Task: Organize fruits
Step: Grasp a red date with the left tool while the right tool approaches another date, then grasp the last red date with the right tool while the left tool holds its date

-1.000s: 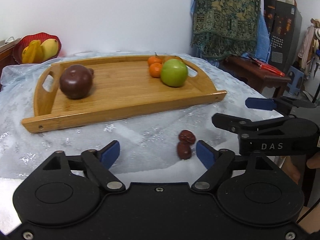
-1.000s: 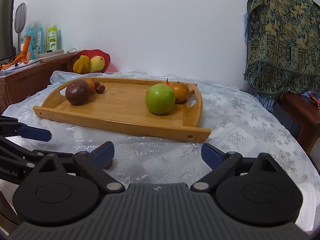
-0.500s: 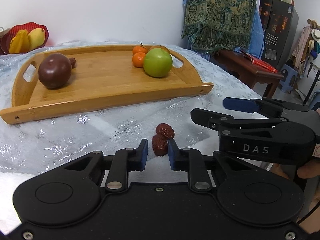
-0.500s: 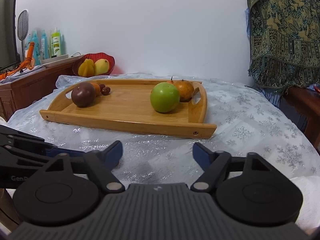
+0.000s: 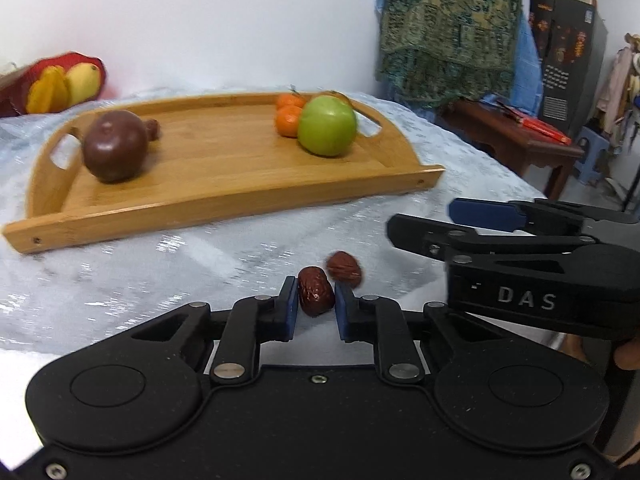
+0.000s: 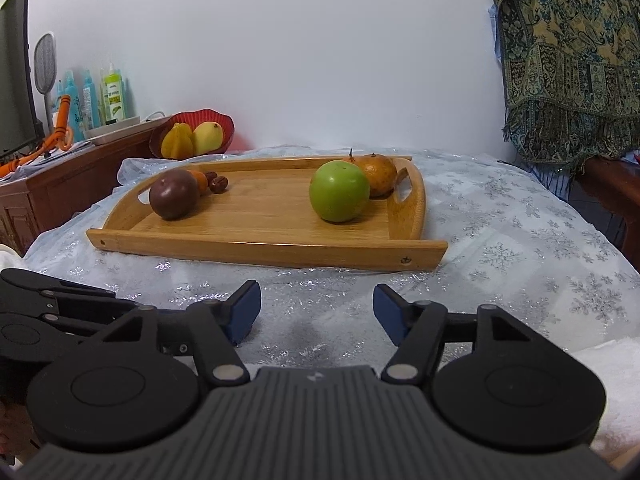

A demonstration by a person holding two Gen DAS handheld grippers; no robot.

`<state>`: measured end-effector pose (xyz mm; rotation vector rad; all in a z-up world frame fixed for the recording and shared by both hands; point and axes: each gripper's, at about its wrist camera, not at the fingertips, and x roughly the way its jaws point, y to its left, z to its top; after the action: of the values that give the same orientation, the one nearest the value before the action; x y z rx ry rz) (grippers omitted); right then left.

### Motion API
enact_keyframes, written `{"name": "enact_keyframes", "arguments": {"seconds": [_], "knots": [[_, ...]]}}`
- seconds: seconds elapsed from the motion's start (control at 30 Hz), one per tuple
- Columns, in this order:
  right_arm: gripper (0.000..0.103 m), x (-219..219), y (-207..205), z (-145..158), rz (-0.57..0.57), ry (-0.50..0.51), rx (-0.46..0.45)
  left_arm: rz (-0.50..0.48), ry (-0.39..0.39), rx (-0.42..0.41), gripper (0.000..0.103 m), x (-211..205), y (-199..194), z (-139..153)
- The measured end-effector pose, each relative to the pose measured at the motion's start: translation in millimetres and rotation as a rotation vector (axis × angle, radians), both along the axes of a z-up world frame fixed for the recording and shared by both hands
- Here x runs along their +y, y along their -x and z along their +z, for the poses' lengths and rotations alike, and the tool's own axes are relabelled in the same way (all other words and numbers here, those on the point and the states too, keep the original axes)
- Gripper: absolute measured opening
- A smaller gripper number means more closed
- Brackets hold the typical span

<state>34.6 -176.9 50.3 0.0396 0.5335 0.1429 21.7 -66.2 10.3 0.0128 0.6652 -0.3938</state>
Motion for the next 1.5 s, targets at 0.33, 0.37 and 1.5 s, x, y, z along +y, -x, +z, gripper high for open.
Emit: {"name": "enact_keyframes", "arguments": {"seconds": [0.33, 0.37, 1.5], "knots": [[0.072, 17.0, 0.8, -3.9, 0.041, -0.012, -0.01, 0.137, -0.015, -0.035, 0.018, 27.1, -7.7, 0.0], [0.071, 19.6, 1.0, -4.9, 0.047, -0.014, -0.008, 0.149, -0.015, -0.035, 0.018, 29.5, -8.8, -0.6], [0.031, 62.0, -0.1, -29.6, -0.008, 0.001, 0.008, 0.217, -0.011, -0.051, 0.019, 47.1, -10.9, -7.7]]}}
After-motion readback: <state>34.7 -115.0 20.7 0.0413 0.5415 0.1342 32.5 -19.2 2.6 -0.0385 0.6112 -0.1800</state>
